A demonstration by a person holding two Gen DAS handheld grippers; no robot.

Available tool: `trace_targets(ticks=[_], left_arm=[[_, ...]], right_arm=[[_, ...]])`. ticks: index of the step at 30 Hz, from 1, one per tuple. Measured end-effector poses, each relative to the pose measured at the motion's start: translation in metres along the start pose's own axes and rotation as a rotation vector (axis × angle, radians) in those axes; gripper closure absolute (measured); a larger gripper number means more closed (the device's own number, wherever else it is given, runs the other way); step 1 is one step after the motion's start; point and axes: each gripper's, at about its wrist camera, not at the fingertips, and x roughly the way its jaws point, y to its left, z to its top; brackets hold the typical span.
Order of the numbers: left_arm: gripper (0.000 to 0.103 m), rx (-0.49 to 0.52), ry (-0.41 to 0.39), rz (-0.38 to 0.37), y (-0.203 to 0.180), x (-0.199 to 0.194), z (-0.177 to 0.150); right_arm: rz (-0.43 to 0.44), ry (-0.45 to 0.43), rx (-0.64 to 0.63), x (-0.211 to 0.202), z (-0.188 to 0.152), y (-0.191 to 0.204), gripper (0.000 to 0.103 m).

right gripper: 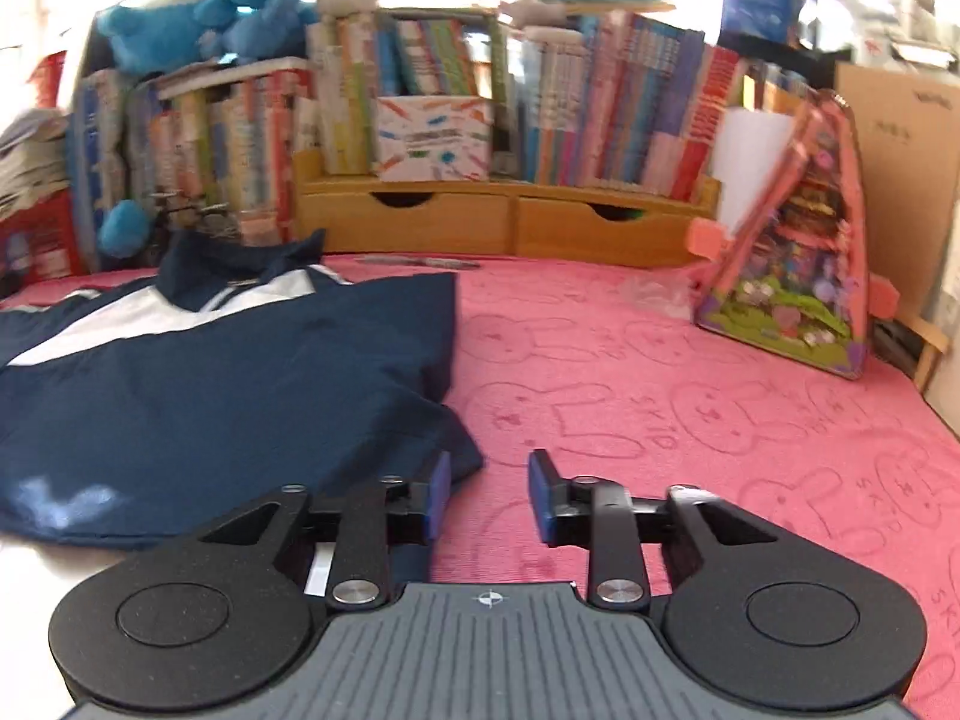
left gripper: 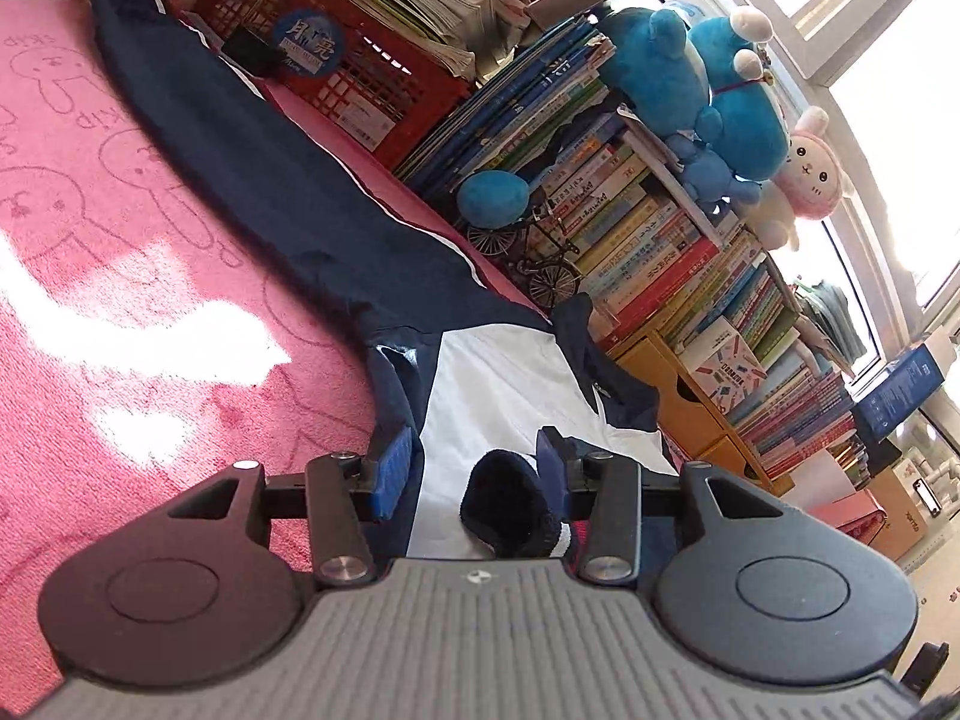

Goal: Fold clothes

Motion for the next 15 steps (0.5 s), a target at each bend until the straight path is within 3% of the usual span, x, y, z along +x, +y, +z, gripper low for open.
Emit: trace_targets(ticks=[2, 5, 7, 8, 10, 11, 12, 13, 14, 15], left_arm=[[0.060, -0.020, 0.000, -0.004, 0.006, -0.001, -0.002], [0.060, -0.066, -0.011, -0.019, 0.013, -0.008, 0.000], [0.060, -0.053, -0.021, -0.022, 0.013, -0.017, 0.002], [0.060, -0.041, -0.024, -0.023, 0.012, -0.021, 0.003], [0.060, 0.002, -0.033, -0.020, 0.008, -0.032, 0.006], [0.060, 0.022, -0.040, -0.017, 0.006, -0.038, 0.008], [0.060, 0.044, -0.046, -0.012, 0.004, -0.043, 0.010], [0.059, 0.062, -0.051, -0.008, 0.003, -0.047, 0.012], [0.052, 0.080, -0.056, -0.004, 0.002, -0.050, 0.014], [0.049, 0.099, -0.057, 0.000, 0.000, -0.050, 0.016]], right_arm=[[0.124, -0.090, -0.177, -0.016, 0.002, 0.039, 0.010], [0.367, -0.169, -0.518, -0.023, 0.004, 0.140, 0.004], [0.465, -0.171, -0.621, -0.016, 0.002, 0.195, 0.000], [0.508, -0.170, -0.670, -0.011, 0.002, 0.221, 0.000], [0.493, -0.122, -0.682, 0.012, 0.012, 0.254, 0.000], [0.471, -0.089, -0.669, 0.025, 0.017, 0.267, 0.008], [0.452, -0.055, -0.645, 0.037, 0.023, 0.276, 0.047], [0.450, -0.014, -0.560, 0.046, 0.033, 0.266, 0.067], [0.448, 0.027, -0.476, 0.054, 0.042, 0.257, 0.079], [0.437, 0.055, -0.398, 0.060, 0.051, 0.246, 0.081]])
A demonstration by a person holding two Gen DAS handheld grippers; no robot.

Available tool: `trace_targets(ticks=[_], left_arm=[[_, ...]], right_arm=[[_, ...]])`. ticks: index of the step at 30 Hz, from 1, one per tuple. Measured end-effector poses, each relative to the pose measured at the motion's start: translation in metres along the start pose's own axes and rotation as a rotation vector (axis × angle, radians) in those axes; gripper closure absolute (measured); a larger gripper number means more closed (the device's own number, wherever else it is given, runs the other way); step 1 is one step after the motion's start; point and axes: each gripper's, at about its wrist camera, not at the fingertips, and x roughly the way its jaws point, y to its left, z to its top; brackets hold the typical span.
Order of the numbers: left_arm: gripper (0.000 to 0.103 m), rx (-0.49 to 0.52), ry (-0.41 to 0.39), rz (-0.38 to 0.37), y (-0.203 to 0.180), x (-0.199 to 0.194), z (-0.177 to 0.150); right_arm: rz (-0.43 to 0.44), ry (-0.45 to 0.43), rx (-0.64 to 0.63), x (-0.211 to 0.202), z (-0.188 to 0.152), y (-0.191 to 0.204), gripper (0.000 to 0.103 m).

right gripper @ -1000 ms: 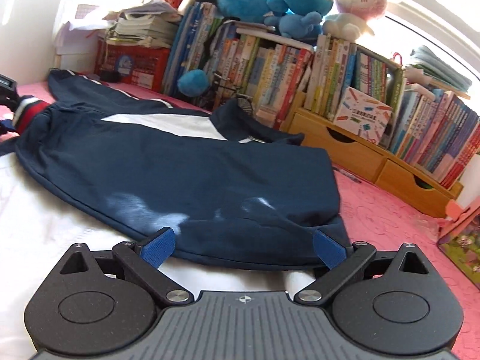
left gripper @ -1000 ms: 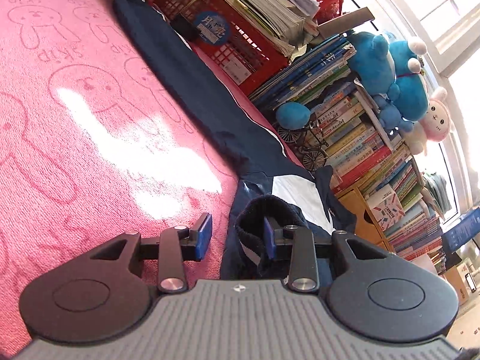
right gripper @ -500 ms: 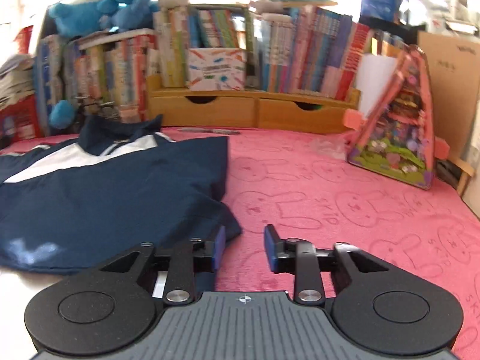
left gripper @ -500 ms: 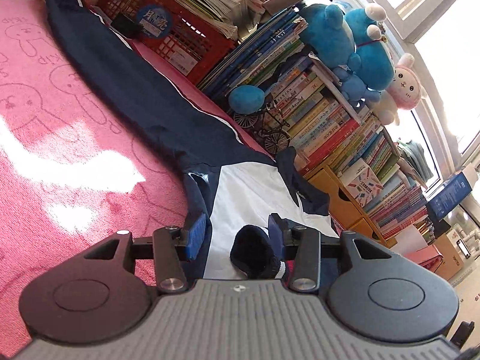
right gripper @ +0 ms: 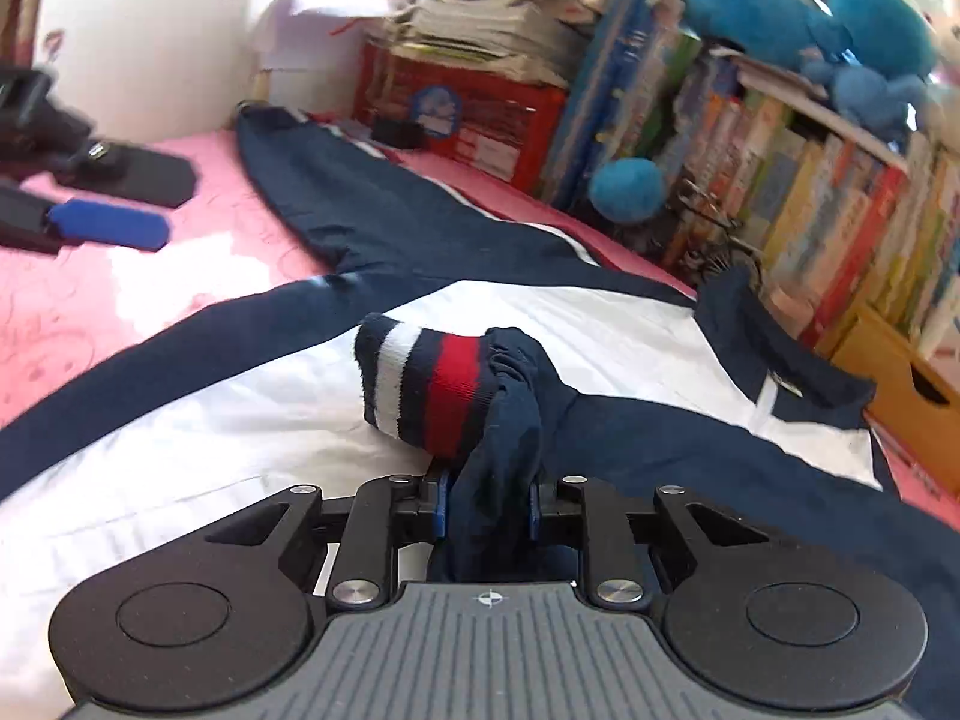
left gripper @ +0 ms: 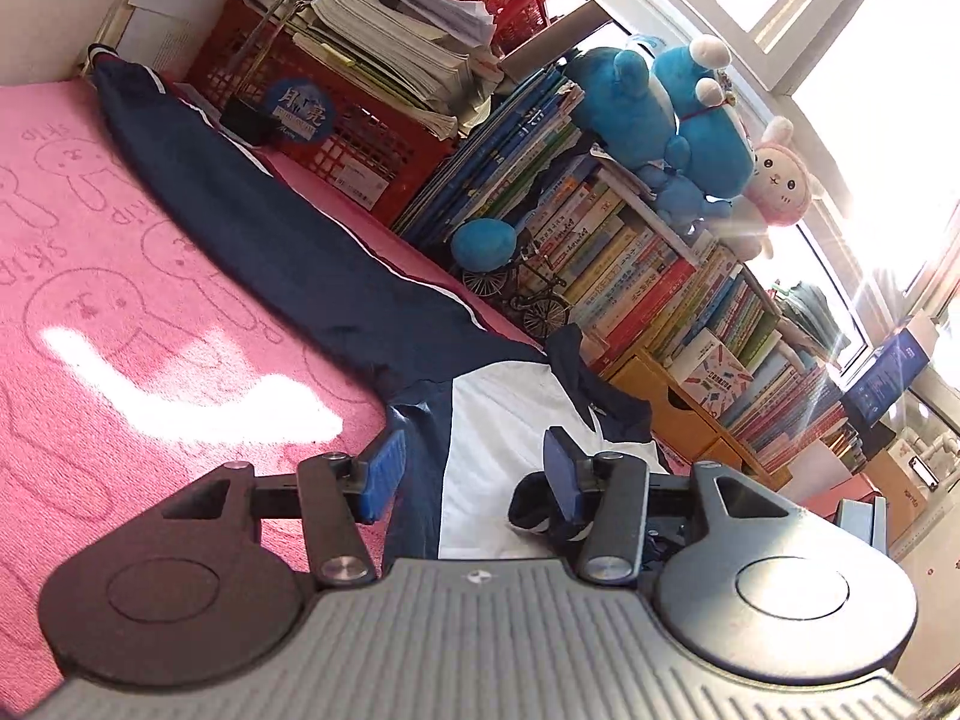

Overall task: Fold clothes
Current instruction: 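Take the cuff with the right gripper and pull the sleeve outward while the left gripper releases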

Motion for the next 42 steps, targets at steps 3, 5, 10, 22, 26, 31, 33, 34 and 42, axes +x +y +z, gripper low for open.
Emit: trace_targets(ticks=[3, 5, 10, 22, 26, 31, 33, 34, 42], left_arm=[[0.049, 0.089, 0.034, 0.010, -0.016, 0.015, 0.004], [0.049, 0.147, 0.080, -0.019, -0.034, 0.033, 0.002], [0.046, 0.374, 0.204, -0.166, -0.119, 0.105, -0.024], [0.044, 0.702, 0.394, -0.309, -0.307, 0.273, -0.130], [0.043, 0.765, 0.436, -0.307, -0.326, 0.298, -0.153], [0.036, 0.849, 0.469, -0.311, -0.336, 0.314, -0.173], [0.030, 0.904, 0.451, -0.312, -0.338, 0.314, -0.181], [0.029, 0.934, 0.438, -0.312, -0.340, 0.313, -0.185], [0.024, 0.951, 0.447, -0.313, -0.344, 0.317, -0.187]], right_arm=[[-0.202, -0.125, 0.075, -0.047, 0.004, -0.054, 0.083], [-0.359, -0.194, 0.129, -0.084, 0.006, -0.097, 0.084], [-0.790, -0.319, 0.259, -0.184, 0.003, -0.218, 0.084], [-1.250, -0.137, 0.440, -0.243, -0.128, -0.391, 0.084], [-1.288, -0.069, 0.501, -0.217, -0.153, -0.428, 0.084], [-1.320, 0.010, 0.600, -0.183, -0.179, -0.463, 0.084], [-1.319, 0.044, 0.659, -0.170, -0.191, -0.475, 0.084], [-1.316, 0.062, 0.684, -0.163, -0.199, -0.479, 0.084], [-1.274, 0.142, 0.851, -0.129, -0.248, -0.498, 0.084]])
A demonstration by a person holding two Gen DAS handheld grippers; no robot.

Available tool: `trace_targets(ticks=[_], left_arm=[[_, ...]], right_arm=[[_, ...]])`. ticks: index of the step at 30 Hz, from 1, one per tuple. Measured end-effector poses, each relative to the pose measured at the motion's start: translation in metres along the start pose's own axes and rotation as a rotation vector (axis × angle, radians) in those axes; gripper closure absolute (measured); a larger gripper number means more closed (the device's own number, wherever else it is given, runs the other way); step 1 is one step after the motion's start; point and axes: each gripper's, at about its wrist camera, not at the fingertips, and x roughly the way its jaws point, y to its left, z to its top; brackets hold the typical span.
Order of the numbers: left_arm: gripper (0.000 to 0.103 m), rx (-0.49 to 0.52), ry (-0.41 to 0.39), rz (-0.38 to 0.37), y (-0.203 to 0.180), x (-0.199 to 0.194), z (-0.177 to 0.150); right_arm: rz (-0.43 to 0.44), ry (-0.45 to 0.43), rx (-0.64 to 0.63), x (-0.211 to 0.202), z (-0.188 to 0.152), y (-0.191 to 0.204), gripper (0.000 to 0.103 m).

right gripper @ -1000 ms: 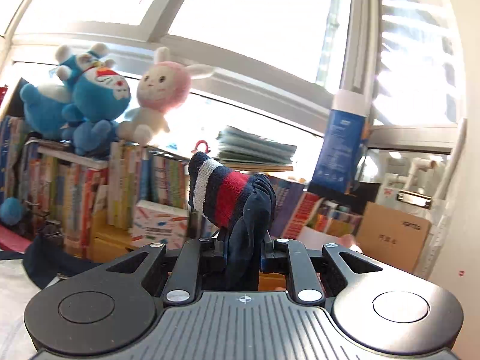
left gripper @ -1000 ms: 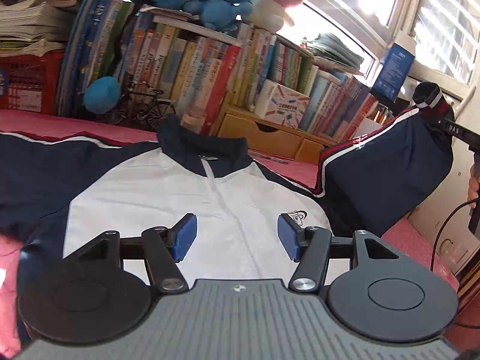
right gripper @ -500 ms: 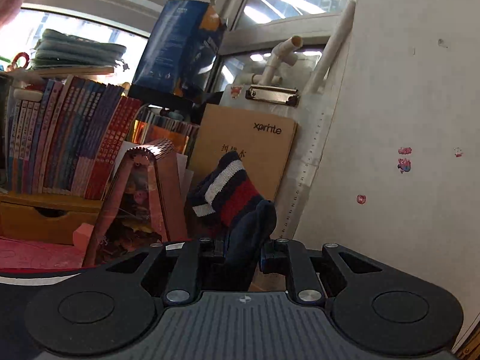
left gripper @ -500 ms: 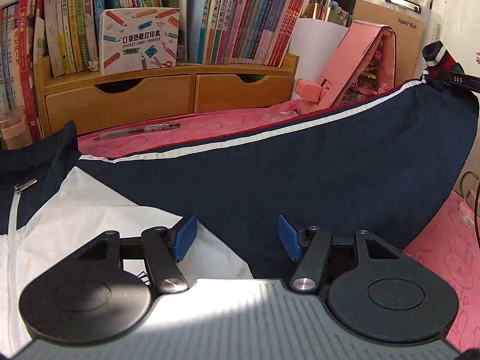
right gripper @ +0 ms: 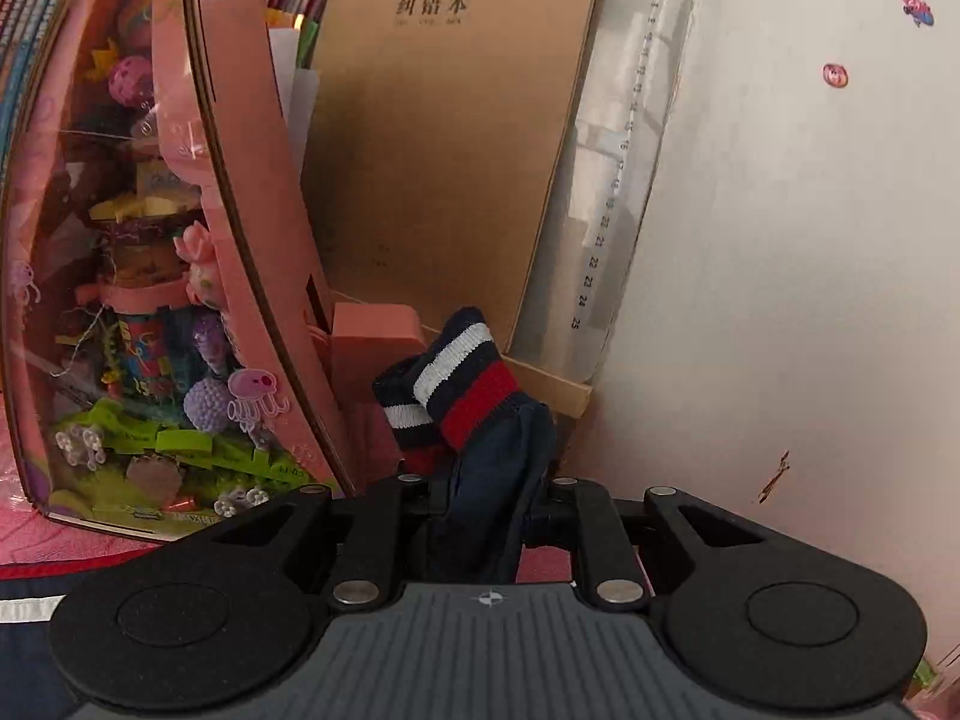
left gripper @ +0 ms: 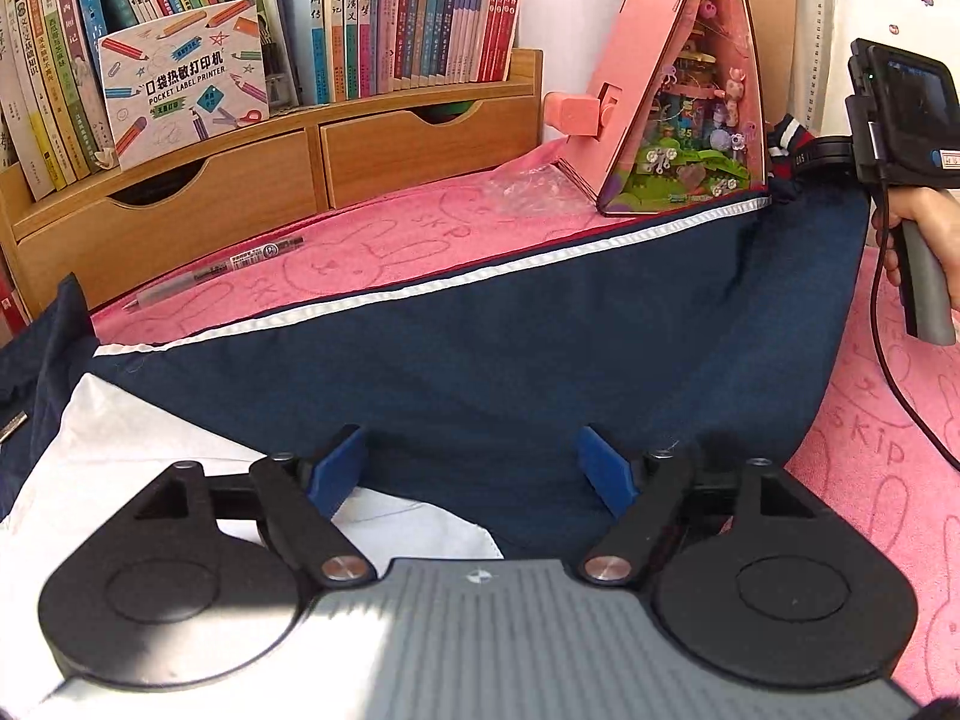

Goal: Fold clothes

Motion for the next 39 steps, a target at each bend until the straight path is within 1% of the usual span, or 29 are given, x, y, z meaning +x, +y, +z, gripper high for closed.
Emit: trace_targets(ticks=[2, 5, 6, 7, 8, 9, 11, 12, 13, 14, 16, 17, 18, 19, 20, 21, 23, 24, 25, 26, 28, 29, 30, 32, 33, 35, 37, 38, 39], left_arm=[[0.024, -0.001, 0.001, -0.001, 0.000, 0.001, 0.001], [0.022, 0.001, 0.002, -0.003, 0.001, 0.002, 0.001], [0.021, 0.001, 0.003, -0.004, 0.001, 0.002, 0.001], [0.021, 0.002, 0.003, -0.005, 0.001, 0.002, 0.001], [0.021, 0.002, 0.003, -0.005, 0.001, 0.002, 0.001], [0.021, 0.002, 0.003, -0.005, 0.001, 0.002, 0.001], [0.021, 0.002, 0.002, -0.005, 0.000, 0.002, 0.001], [0.021, 0.003, 0.002, -0.004, 0.000, 0.002, 0.001], [0.021, 0.003, 0.002, -0.004, 0.000, 0.002, 0.001], [0.021, 0.003, 0.001, -0.004, 0.000, 0.002, 0.001], [0.020, 0.004, 0.000, -0.001, 0.000, 0.002, 0.001], [0.020, -0.001, -0.001, 0.001, 0.000, 0.000, 0.000], [0.021, -0.017, 0.000, 0.002, 0.000, -0.003, -0.001], [0.021, -0.038, 0.003, -0.010, 0.002, -0.008, -0.002], [0.021, -0.083, 0.001, -0.052, 0.006, -0.019, -0.004], [0.021, -0.133, -0.005, -0.110, 0.012, -0.030, -0.008], [0.021, -0.199, -0.002, -0.210, 0.022, -0.052, -0.018], [0.021, -0.203, 0.008, -0.227, 0.024, -0.062, -0.025], [0.021, -0.206, 0.018, -0.240, 0.026, -0.072, -0.032], [0.021, -0.197, 0.027, -0.235, 0.028, -0.080, -0.041], [0.021, -0.188, 0.047, -0.214, 0.031, -0.101, -0.061], [0.021, -0.192, 0.058, -0.203, 0.033, -0.111, -0.072], [0.021, -0.208, 0.065, -0.192, 0.037, -0.124, -0.085], [0.021, -0.240, 0.042, -0.138, 0.047, -0.151, -0.106], [0.018, -0.255, 0.031, -0.111, 0.051, -0.165, -0.116], [0.015, -0.295, 0.008, -0.033, 0.063, -0.192, -0.137], [0.013, -0.339, -0.010, 0.077, 0.075, -0.215, -0.155], [0.013, -0.364, -0.007, 0.115, 0.079, -0.223, -0.161], [0.013, -0.396, 0.004, 0.150, 0.084, -0.230, -0.169]], right_arm=[[0.037, 0.034, 0.036, 0.010, -0.005, -0.002, 0.084], [0.064, 0.059, 0.007, 0.011, -0.011, 0.001, 0.080], [0.066, 0.062, -0.005, 0.007, -0.013, 0.001, 0.068], [0.047, 0.047, -0.006, -0.006, -0.011, 0.000, 0.055], [0.028, 0.031, -0.006, -0.019, -0.009, -0.002, 0.016], [0.011, 0.009, -0.006, -0.033, -0.007, -0.004, 0.000], [-0.004, -0.122, -0.008, -0.078, -0.007, -0.012, 0.000], [0.022, -0.183, -0.020, -0.105, -0.007, -0.016, 0.000], [0.086, -0.230, -0.037, -0.128, -0.008, -0.020, 0.000], [0.179, -0.252, -0.056, -0.146, -0.011, -0.022, 0.000], [0.403, -0.157, -0.086, -0.163, -0.019, -0.017, 0.001], [0.507, -0.106, -0.099, -0.171, -0.023, -0.014, 0.010], [0.564, -0.036, -0.101, -0.169, -0.027, -0.009, 0.029], [0.579, 0.039, -0.111, -0.161, -0.029, -0.001, 0.040], [0.558, 0.095, -0.119, -0.154, -0.035, 0.004, 0.055], [0.526, 0.141, -0.120, -0.139, -0.038, 0.009, 0.059], [0.445, 0.223, -0.099, -0.101, -0.046, 0.010, 0.063], [0.407, 0.247, -0.084, -0.087, -0.050, 0.007, 0.066], [0.351, 0.217, -0.081, -0.079, -0.049, 0.000, 0.066], [0.299, 0.189, -0.078, -0.072, -0.047, -0.007, 0.065], [0.251, 0.147, -0.080, -0.055, -0.045, -0.008, 0.063], [0.256, 0.141, -0.070, -0.047, -0.042, -0.010, 0.060], [0.261, 0.140, -0.057, -0.041, -0.039, -0.013, 0.055], [0.254, 0.203, 0.004, -0.041, -0.032, -0.019, 0.054], [0.242, 0.214, -0.010, -0.050, -0.032, -0.016, 0.051], [0.299, 0.160, -0.085, -0.087, -0.038, -0.006, 0.044], [0.468, 0.073, -0.152, -0.135, -0.050, 0.002, 0.038], [0.567, 0.051, -0.180, -0.154, -0.056, 0.006, 0.033], [0.669, 0.050, -0.205, -0.174, -0.061, 0.014, 0.030]])
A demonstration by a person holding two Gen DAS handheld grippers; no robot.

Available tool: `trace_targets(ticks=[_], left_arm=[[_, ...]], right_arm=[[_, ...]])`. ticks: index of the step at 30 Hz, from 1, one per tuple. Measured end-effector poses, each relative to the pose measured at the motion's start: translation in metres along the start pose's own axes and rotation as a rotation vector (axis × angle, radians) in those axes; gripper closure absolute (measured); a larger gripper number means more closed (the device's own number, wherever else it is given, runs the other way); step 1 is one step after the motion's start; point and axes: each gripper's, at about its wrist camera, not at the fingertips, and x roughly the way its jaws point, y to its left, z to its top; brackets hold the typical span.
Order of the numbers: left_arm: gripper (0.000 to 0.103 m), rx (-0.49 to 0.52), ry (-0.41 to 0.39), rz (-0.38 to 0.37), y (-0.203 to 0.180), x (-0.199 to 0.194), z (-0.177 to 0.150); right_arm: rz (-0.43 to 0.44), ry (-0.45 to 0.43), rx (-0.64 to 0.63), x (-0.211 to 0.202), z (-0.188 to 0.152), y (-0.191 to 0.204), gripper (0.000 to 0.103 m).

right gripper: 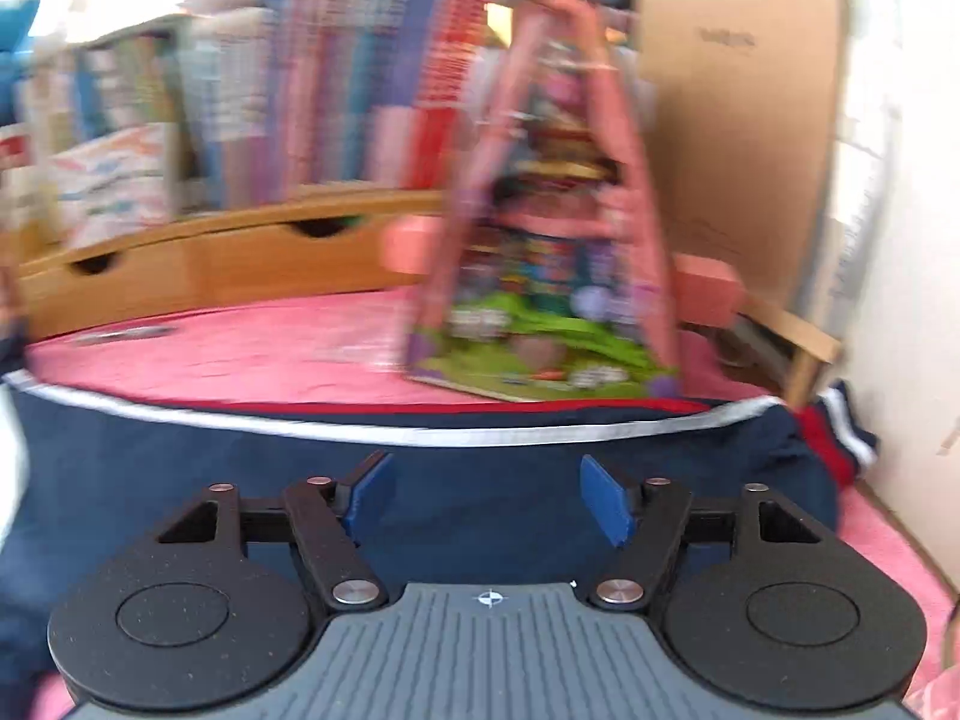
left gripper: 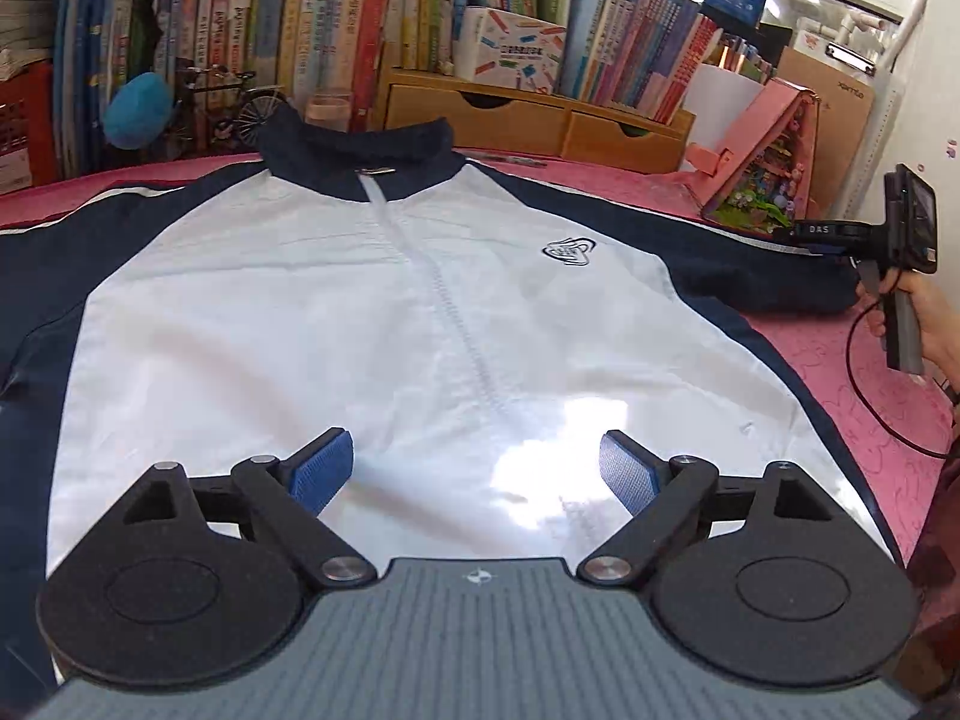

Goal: Fold clothes

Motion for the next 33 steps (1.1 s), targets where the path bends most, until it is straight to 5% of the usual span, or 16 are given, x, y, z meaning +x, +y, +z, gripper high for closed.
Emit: trace_targets(ticks=[3, 6, 9, 10, 13, 16, 22, 24, 25, 28, 33], left_arm=[[0.012, -0.028, -0.020, 0.067, 0.016, -0.018, -0.017], [0.003, 0.049, -0.040, 0.122, 0.014, -0.027, -0.033], [0.000, 0.142, -0.071, 0.159, 0.003, -0.026, -0.048], [0.000, 0.137, -0.071, 0.155, 0.003, -0.025, -0.047], [0.000, 0.134, -0.075, 0.148, 0.005, -0.025, -0.047], [0.000, 0.134, -0.080, 0.146, 0.006, -0.027, -0.050], [0.000, 0.135, -0.083, 0.145, 0.008, -0.028, -0.053], [0.000, 0.136, -0.083, 0.144, 0.009, -0.028, -0.053], [0.000, 0.136, -0.084, 0.144, 0.008, -0.028, -0.054], [0.000, 0.135, -0.083, 0.144, 0.008, -0.027, -0.053], [0.000, 0.134, -0.083, 0.145, 0.007, -0.027, -0.053]], right_arm=[[0.240, 0.042, -0.016, -0.021, -0.017, 0.046, 0.027], [0.420, 0.186, 0.163, -0.034, -0.039, 0.069, 0.027], [0.476, 0.208, 0.328, -0.024, -0.045, 0.068, 0.027], [0.422, 0.185, 0.331, -0.014, -0.041, 0.065, 0.029], [0.280, 0.124, 0.398, 0.006, -0.035, 0.040, 0.075], [0.101, 0.077, 0.404, 0.021, -0.029, 0.012, 0.084], [-0.247, 0.107, 0.234, 0.018, -0.020, -0.018, 0.067], [-0.321, 0.123, 0.176, 0.004, -0.018, -0.017, 0.038], [-0.316, 0.101, 0.177, -0.005, -0.017, -0.014, 0.035], [-0.170, 0.039, 0.164, -0.035, -0.014, -0.003, 0.035], [0.179, 0.032, 0.017, -0.019, 0.009, 0.069, 0.035]])
